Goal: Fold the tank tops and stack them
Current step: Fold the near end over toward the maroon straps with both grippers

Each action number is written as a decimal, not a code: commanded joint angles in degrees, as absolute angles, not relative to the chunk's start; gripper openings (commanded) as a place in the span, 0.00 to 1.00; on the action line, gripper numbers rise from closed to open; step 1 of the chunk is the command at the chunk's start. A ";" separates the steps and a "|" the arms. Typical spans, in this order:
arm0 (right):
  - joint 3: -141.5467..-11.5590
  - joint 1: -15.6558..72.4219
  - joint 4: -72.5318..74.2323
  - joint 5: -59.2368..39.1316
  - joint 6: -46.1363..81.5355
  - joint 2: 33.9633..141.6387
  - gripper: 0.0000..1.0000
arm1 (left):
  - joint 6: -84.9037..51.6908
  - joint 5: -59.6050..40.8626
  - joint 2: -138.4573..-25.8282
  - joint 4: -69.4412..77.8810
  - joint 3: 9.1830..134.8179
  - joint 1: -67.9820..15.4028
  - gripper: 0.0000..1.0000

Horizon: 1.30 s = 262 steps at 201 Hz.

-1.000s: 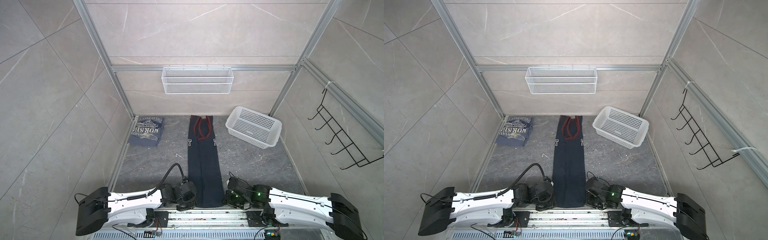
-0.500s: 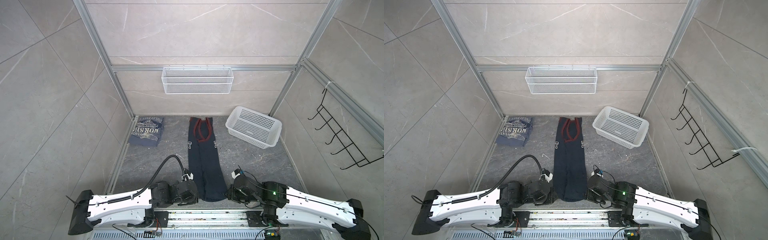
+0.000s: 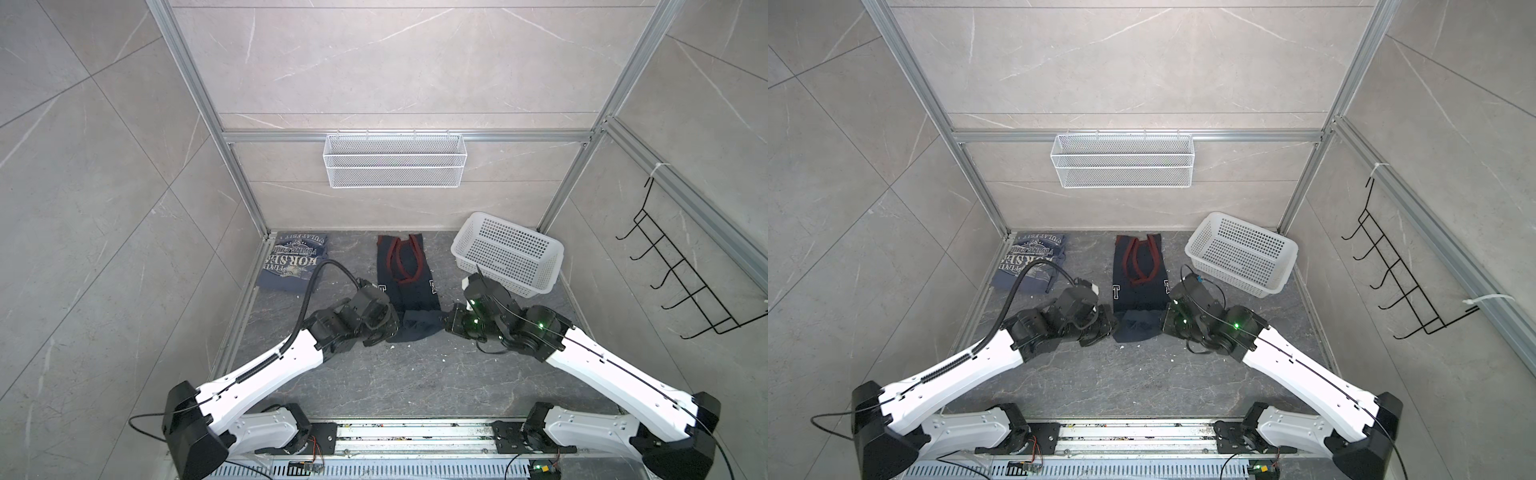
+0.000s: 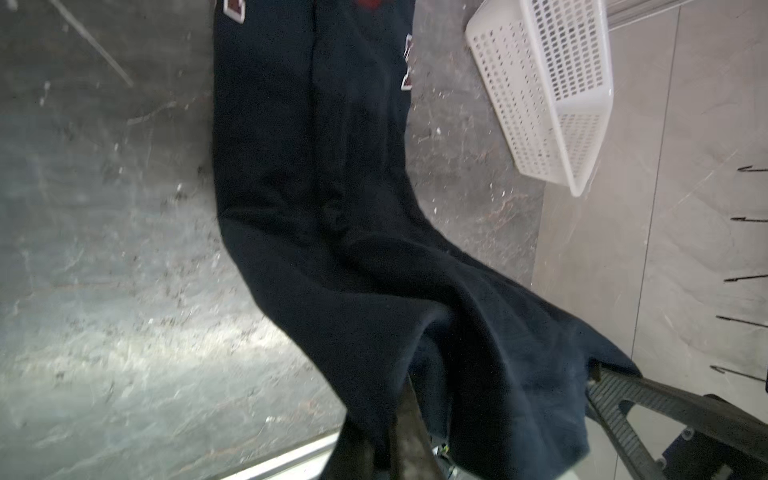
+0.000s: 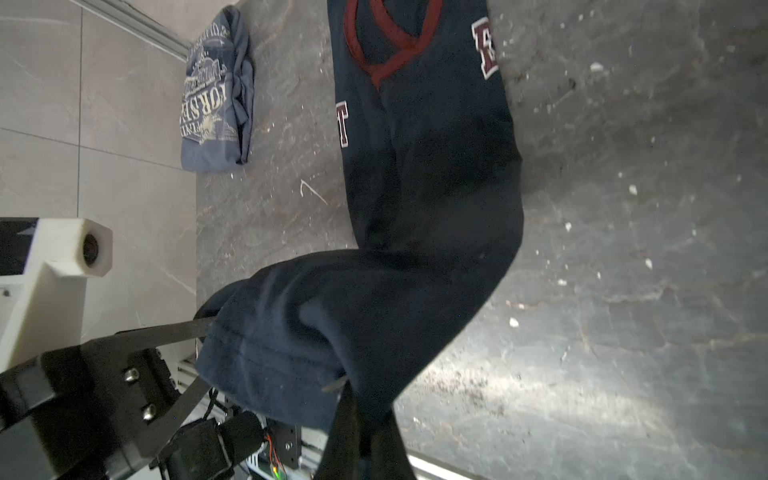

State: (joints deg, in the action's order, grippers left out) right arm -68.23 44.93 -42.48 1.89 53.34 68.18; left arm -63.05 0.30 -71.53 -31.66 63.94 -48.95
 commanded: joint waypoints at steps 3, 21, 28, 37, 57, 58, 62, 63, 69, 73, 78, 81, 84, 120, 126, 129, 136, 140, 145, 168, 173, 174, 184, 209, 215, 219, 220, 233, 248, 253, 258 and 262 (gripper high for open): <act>-72.35 40.05 -39.52 -2.20 44.88 73.38 0.00 | -55.57 -0.98 -76.39 -30.71 71.08 -45.46 0.00; -75.49 36.66 -37.62 -4.46 41.77 78.25 0.00 | -52.81 -0.73 -80.58 -30.10 75.20 -42.88 0.00; -76.86 35.64 -36.83 -5.18 40.49 80.16 0.00 | -52.15 -1.59 -82.24 -29.47 76.54 -41.82 0.00; -78.69 34.11 -36.39 -6.23 39.62 82.63 0.00 | -50.85 -2.55 -84.33 -28.42 78.21 -40.55 0.00; -81.46 31.06 -33.39 -9.33 38.06 87.61 0.00 | -49.56 -2.60 -88.51 -29.02 81.86 -38.51 0.00; -81.56 30.87 -33.31 -9.45 38.06 87.93 0.00 | -49.48 -2.53 -88.77 -29.10 82.06 -38.42 0.00; -82.19 30.35 -32.78 -10.12 37.86 88.80 0.00 | -49.28 -2.03 -89.58 -29.52 82.75 -38.06 0.00; -82.36 30.20 -32.70 -10.29 37.78 89.09 0.00 | -49.25 -1.94 -89.79 -29.57 82.95 -37.97 0.00; -82.98 29.57 -31.60 -10.99 37.33 90.44 0.00 | -48.67 -1.80 -90.89 -29.42 83.84 -37.34 0.00; -83.45 29.23 -31.17 -11.01 37.14 91.39 0.00 | -48.26 -1.91 -91.67 -29.22 84.26 -36.84 0.00; -84.23 28.65 -30.99 -11.01 37.04 92.63 0.00 | -47.97 -1.89 -92.68 -29.16 84.90 -36.32 0.00; -84.68 28.25 -30.76 -11.25 36.97 93.28 0.00 | -47.87 -1.93 -93.25 -29.18 85.28 -35.91 0.00; -84.98 27.93 -30.38 -11.62 36.88 93.97 0.00 | -47.82 -1.95 -93.86 -29.14 85.60 -35.55 0.00; -88.97 26.30 -28.12 -14.33 36.34 101.62 0.00 | -46.68 -3.90 -101.07 -27.67 89.31 -32.50 0.00; -89.29 26.19 -28.07 -14.41 36.33 102.72 0.00 | -46.75 -3.98 -102.21 -27.87 89.87 -32.32 0.00; -89.52 26.19 -28.08 -14.41 36.32 103.20 0.00 | -46.76 -4.06 -102.83 -27.78 90.06 -32.26 0.00; -89.49 26.26 -27.89 -14.34 36.49 104.26 0.00 | -46.91 -4.21 -104.08 -27.95 90.43 -31.97 0.00; -89.44 26.14 -27.70 -14.24 36.62 104.82 0.00 | -47.21 -4.20 -104.67 -28.07 90.54 -31.84 0.00; -89.41 26.15 -27.48 -14.28 36.68 105.58 0.00 | -47.55 -4.39 -105.47 -28.12 90.68 -31.58 0.00; -89.46 25.93 -26.24 -14.85 36.81 108.70 0.00 | -48.59 -3.83 -108.06 -27.80 90.33 -30.65 0.00; -89.53 25.89 -26.01 -15.07 36.75 109.37 0.00 | -48.73 -3.75 -108.68 -27.86 90.51 -30.45 0.00; -89.54 25.87 -25.97 -15.05 36.74 109.49 0.00 | -48.75 -3.76 -108.79 -27.90 90.52 -30.43 0.00; -89.77 25.75 -25.44 -15.20 36.62 110.80 0.00 | -48.87 -3.80 -109.99 -27.60 90.83 -29.97 0.00; -91.45 25.41 -25.56 -14.64 36.12 114.24 0.00 | -48.61 -4.48 -113.67 -27.31 92.70 -29.21 0.01; -91.90 25.40 -25.67 -14.34 35.99 115.11 0.00 | -48.56 -4.60 -114.77 -27.54 93.41 -29.10 0.02; -92.21 25.31 -25.66 -13.98 35.92 115.64 0.00 | -48.54 -4.72 -115.47 -27.50 93.85 -29.03 0.03; -92.25 25.31 -25.66 -13.89 35.93 115.74 0.00 | -48.48 -4.77 -115.66 -27.51 93.99 -29.02 0.03; -93.48 25.19 -26.32 -13.36 35.80 117.48 0.00 | -48.28 -5.28 -117.85 -28.03 95.84 -28.64 0.04; -94.85 24.97 -26.27 -13.31 35.63 119.39 0.00 | -48.23 -5.23 -119.94 -28.78 97.58 -28.34 0.07; -95.35 24.96 -26.36 -13.15 35.52 119.96 0.00 | -48.17 -5.10 -120.51 -28.74 97.91 -28.29 0.10; -95.96 24.94 -26.63 -12.94 35.52 120.69 0.04 | -48.15 -4.94 -121.10 -29.01 98.31 -28.17 0.13; -96.61 24.92 -26.99 -12.89 35.43 121.23 0.06 | -48.23 -4.76 -121.56 -29.67 98.86 -28.03 0.13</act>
State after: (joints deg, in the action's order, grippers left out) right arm -92.95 25.21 -26.70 -14.11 37.15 118.17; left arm -49.04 -4.62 -119.55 -28.34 95.33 -28.82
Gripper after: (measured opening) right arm 0.052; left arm 0.110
